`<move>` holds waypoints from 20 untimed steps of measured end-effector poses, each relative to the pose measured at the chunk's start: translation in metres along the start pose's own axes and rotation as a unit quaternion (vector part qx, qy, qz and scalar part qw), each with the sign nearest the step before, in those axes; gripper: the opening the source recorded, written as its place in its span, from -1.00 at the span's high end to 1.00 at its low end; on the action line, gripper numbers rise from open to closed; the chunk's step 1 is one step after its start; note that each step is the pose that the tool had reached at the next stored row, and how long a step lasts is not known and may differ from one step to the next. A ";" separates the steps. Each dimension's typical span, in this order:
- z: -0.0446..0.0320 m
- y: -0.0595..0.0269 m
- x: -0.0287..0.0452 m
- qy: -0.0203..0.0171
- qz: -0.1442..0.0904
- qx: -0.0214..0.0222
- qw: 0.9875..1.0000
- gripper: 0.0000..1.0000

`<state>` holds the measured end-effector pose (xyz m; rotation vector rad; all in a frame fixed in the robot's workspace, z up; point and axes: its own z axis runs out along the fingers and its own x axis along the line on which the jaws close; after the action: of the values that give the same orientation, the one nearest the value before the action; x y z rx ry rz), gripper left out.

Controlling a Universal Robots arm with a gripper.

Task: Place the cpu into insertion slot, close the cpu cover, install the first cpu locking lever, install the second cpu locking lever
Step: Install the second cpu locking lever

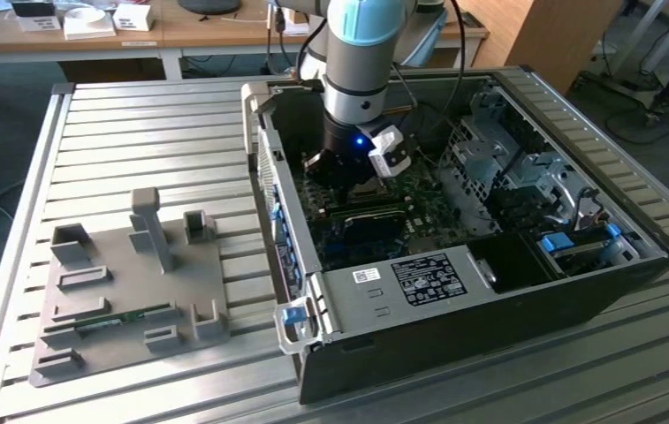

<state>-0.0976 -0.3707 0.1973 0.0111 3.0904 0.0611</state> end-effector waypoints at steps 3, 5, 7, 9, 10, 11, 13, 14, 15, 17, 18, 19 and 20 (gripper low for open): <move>0.0000 0.0000 0.0000 0.000 0.000 0.000 1.000 0.79; 0.0001 0.0000 0.0001 0.000 0.000 0.000 1.000 0.79; 0.0002 0.0000 0.0002 0.000 0.000 0.000 1.000 0.79; 0.0003 -0.0001 0.0003 0.000 0.000 0.000 1.000 0.79; 0.0004 -0.0001 0.0004 0.000 0.000 0.000 1.000 0.79; 0.0005 -0.0001 0.0006 0.000 0.000 0.000 1.000 0.79; 0.0006 -0.0003 0.0008 0.000 0.000 0.000 1.000 0.79; 0.0006 -0.0004 0.0009 0.000 0.000 0.000 1.000 0.79; 0.0006 -0.0004 0.0009 0.000 0.000 0.000 1.000 0.79; 0.0006 -0.0007 0.0010 0.000 0.000 0.000 1.000 0.79; 0.0006 -0.0010 0.0010 0.000 0.000 0.000 1.000 0.79; 0.0006 -0.0014 0.0010 0.000 0.000 0.000 1.000 0.79; 0.0006 -0.0019 0.0010 0.000 0.000 0.000 1.000 0.79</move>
<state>-0.0986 -0.3725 0.1965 0.0106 3.0904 0.0612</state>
